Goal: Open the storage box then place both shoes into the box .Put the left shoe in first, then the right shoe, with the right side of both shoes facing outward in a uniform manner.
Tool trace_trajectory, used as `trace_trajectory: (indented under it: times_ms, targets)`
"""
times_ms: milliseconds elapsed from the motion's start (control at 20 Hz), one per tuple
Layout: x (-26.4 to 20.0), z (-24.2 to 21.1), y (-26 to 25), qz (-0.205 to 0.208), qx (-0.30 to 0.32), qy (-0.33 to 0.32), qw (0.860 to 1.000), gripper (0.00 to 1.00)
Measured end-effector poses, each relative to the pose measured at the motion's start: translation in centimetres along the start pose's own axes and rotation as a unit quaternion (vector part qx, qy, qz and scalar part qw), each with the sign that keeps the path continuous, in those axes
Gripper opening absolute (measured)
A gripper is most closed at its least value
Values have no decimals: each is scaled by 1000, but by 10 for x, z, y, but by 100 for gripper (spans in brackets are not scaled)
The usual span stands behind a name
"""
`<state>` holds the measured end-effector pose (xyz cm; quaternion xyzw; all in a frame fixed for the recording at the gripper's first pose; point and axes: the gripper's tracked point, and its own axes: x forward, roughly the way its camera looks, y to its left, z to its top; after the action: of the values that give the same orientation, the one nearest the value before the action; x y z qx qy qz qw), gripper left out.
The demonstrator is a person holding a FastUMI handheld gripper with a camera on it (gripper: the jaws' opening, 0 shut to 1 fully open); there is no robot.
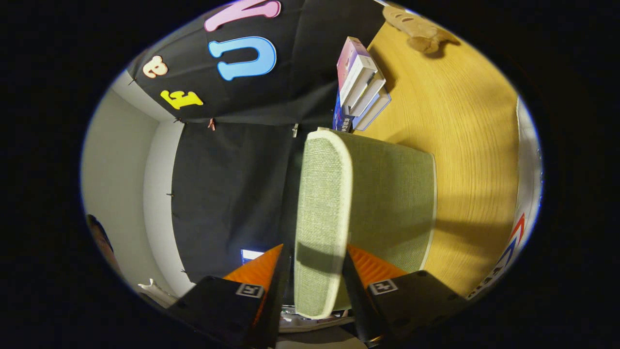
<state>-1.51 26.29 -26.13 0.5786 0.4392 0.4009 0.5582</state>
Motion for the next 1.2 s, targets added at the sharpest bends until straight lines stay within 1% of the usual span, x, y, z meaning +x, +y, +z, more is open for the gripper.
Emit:
trace_trajectory:
  times_ms: [50, 100, 150, 200, 350, 450, 550, 650, 800, 900, 1050, 1200]
  targets:
    - [-1, -3, 9, 27, 19, -8, 999, 40]
    - [-5, 6, 15, 29, 16, -24, 999, 23]
    - [-7, 5, 16, 28, -4, -29, 999, 6]
    - [-6, 2, 16, 22, -15, -28, 999, 6]
    - [-3, -1, 47, 22, -38, -35, 998, 6]
    - [-2, 0, 80, 31, -63, -41, 997, 6]
    - [10, -2, 114, 36, -98, -41, 994, 6]
    - [26, -5, 149, 44, -127, -41, 990, 6]
    - [60, -11, 181, 40, -149, -40, 987, 6]
    - [84, -17, 195, 39, -151, -39, 987, 6]
    - [117, -25, 213, 49, -155, -46, 986, 6]
    - [151, -37, 215, 45, -166, -46, 984, 6]
